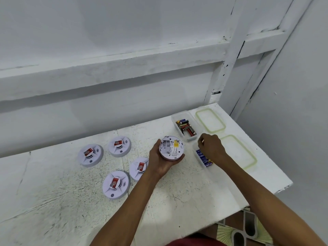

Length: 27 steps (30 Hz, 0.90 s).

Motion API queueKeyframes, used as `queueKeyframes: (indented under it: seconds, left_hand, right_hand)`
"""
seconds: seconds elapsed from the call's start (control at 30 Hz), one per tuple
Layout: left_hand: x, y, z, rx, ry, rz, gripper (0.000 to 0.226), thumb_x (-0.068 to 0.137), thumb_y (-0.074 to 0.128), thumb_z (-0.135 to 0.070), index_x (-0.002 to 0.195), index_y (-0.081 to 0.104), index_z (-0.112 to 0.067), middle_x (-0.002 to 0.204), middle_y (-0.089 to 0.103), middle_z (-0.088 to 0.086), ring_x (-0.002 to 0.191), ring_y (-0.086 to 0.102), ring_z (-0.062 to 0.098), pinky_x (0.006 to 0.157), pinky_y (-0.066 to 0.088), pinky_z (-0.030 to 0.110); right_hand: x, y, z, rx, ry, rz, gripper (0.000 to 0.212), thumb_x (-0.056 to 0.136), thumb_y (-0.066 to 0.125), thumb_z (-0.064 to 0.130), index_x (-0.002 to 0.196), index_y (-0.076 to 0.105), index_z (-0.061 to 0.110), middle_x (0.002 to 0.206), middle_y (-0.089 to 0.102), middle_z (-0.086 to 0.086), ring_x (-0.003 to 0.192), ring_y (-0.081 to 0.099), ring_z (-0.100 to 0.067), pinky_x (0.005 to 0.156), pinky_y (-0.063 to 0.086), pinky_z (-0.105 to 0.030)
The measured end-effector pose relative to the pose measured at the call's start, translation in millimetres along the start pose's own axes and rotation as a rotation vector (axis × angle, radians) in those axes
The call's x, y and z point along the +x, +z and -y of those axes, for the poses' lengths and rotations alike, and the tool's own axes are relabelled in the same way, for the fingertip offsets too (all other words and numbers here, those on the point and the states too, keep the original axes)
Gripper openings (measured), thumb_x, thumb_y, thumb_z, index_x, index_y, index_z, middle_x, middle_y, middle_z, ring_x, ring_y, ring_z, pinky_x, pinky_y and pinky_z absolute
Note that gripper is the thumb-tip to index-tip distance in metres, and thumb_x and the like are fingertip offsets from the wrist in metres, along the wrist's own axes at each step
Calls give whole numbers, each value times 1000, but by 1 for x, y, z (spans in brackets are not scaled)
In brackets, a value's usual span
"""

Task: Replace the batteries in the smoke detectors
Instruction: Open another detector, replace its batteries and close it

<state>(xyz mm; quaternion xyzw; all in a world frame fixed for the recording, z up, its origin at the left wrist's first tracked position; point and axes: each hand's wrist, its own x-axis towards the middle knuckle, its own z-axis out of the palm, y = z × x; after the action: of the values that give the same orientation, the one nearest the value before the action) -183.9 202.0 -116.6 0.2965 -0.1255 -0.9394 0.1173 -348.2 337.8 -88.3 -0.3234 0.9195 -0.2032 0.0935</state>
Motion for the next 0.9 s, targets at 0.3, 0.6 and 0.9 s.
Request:
queueKeyframes:
  seconds: [0.3,0.6,0.9]
  left_hand:
    - [4,6,-8,11,39,-29,41,102,52,-41,124,65,-9,139,59,26,131,51,47,110,36,67]
    - [2,9,-15,-21,71,-36,44,101,53,-41,131,63,-11,144,56,25,133,49,45,104,41,66]
    - [-7,2,-16,-116,74,1,38,102,52,-37,110,78,-11,133,64,25,135,48,47,114,31,68]
  right_hand:
    - [53,-2,25,-77,-86,-27,15,92,51,9,92,65,3,88,65,-17,74,57,-27,59,44,-31]
    - [83,15,41,-625,13,119,29,87,58,10,116,57,13,115,58,-7,123,41,-31,92,39,-38]
    - [91,23,48,-609,148,145,30,85,61,14,114,58,18,110,57,-2,115,43,-26,82,35,-36]
